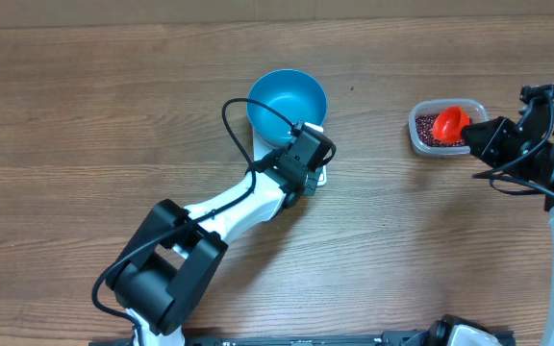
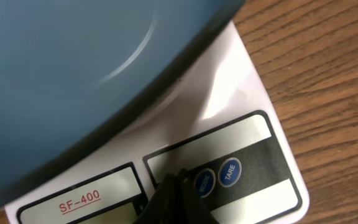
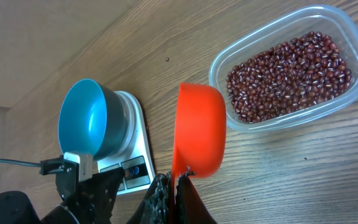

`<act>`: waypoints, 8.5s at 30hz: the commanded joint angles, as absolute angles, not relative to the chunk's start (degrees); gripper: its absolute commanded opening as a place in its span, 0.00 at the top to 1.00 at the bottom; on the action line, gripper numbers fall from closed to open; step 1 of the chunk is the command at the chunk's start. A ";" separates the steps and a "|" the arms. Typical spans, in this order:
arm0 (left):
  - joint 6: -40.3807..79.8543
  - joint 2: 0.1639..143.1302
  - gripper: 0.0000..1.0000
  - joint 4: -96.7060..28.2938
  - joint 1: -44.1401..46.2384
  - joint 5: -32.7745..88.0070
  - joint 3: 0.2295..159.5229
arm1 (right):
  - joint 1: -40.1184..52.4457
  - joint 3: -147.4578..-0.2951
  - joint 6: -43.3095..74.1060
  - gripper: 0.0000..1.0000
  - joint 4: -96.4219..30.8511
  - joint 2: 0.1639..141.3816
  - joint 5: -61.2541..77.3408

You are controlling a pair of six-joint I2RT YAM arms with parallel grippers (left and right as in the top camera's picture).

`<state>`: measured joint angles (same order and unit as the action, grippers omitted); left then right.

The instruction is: Scoop item into bowl and weigh 150g on scale

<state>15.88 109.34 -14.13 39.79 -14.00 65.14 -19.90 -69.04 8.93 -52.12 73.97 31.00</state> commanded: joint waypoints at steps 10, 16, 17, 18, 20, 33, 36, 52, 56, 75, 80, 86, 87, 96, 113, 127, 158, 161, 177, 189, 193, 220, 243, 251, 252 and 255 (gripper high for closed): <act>15.07 110.98 0.95 -14.09 39.62 -14.28 64.86 | -20.05 -70.15 8.64 0.96 -51.94 72.97 30.46; 15.22 111.39 0.96 -14.24 38.96 -12.01 64.86 | -20.05 -70.15 8.64 0.96 -51.94 72.97 30.46; 15.22 111.44 0.96 -14.26 38.92 -11.81 64.86 | -20.05 -70.15 8.64 0.96 -51.94 72.97 30.46; 15.22 111.46 0.96 -14.24 38.92 -11.81 64.86 | -20.05 -70.15 8.67 0.96 -51.94 72.97 30.46; 15.22 111.83 0.96 -14.11 38.92 -11.75 64.86 | -20.05 -70.15 8.64 0.96 -51.94 72.97 30.46; 15.18 112.20 0.96 -14.39 38.46 -9.41 64.86 | -20.05 -70.15 8.64 0.96 -52.07 72.97 30.46; 15.18 112.20 0.96 -14.59 38.13 -8.40 64.86 | -20.05 -70.15 8.67 0.96 -52.23 72.97 30.48; 12.97 102.65 0.96 -23.14 38.72 -7.88 72.05 | -20.05 -70.15 8.88 0.96 -52.64 72.97 30.48; 12.84 95.20 0.96 -27.09 38.72 -6.87 75.22 | -20.05 -70.15 8.88 0.96 -52.60 72.97 30.48; 11.55 76.86 0.96 -41.52 34.98 -4.82 75.81 | -20.05 -70.15 8.84 0.96 -52.90 72.97 30.44; 9.34 76.86 0.96 -43.66 34.13 -4.78 75.81 | -20.05 -70.15 8.67 0.96 -52.90 72.97 29.78; 4.19 76.86 0.96 -44.93 34.09 -2.85 75.81 | -20.05 -70.15 8.64 0.96 -52.86 72.97 28.93; 3.77 76.86 0.96 -45.36 34.09 -2.50 75.81 | -20.05 -70.15 8.67 0.96 -52.86 72.97 28.93; 6.74 76.86 0.96 -51.09 34.09 -1.41 75.79 | -20.05 -70.15 8.67 0.96 -53.15 72.97 28.93; 16.73 81.03 0.95 -51.35 34.09 -1.52 75.05 | -20.05 -70.15 8.64 0.96 -52.99 72.97 28.93; 16.75 82.21 0.36 -51.22 34.09 -1.48 75.05 | -20.05 -70.15 8.45 0.96 -52.84 72.97 28.93; 9.45 80.16 0.00 -48.21 34.11 -6.39 67.42 | -20.05 -70.15 8.45 0.96 -53.71 72.97 28.91; 10.57 76.97 0.00 -44.18 34.04 -6.39 63.02 | -20.05 -70.15 8.45 0.96 -53.91 72.97 28.91; 7.25 70.85 0.00 -29.41 34.02 -6.52 46.22 | -20.05 -70.15 8.45 0.96 -53.63 72.97 28.91; 7.27 79.79 0.00 -24.75 34.04 -6.37 46.22 | -20.05 -70.15 8.45 0.96 -53.69 72.97 28.91; 7.27 81.12 0.01 -24.82 34.04 -6.37 46.22 | -20.05 -70.15 8.45 0.96 -53.69 72.97 28.91; 7.70 66.22 0.00 -25.71 34.04 -6.55 46.76 | -20.05 -70.15 8.47 0.96 -54.59 72.97 28.23; 7.70 66.74 0.00 -25.71 34.04 -6.57 46.76 | -20.05 -70.15 8.45 0.96 -54.35 72.97 28.03; 7.70 66.74 0.01 -25.71 34.04 -6.57 46.76 | -20.03 -72.55 8.73 0.96 -53.32 72.97 25.54; 7.70 66.74 0.00 -25.69 34.04 -6.57 46.76 | -20.03 -73.52 8.73 0.96 -53.76 72.99 24.43; 7.70 66.74 0.00 -25.69 34.04 -6.57 46.76 | -19.99 -77.87 8.16 0.96 -56.05 73.47 20.01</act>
<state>8.36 66.54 -25.69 34.39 -5.82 46.46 -19.88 -72.23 8.93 -55.51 73.97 24.97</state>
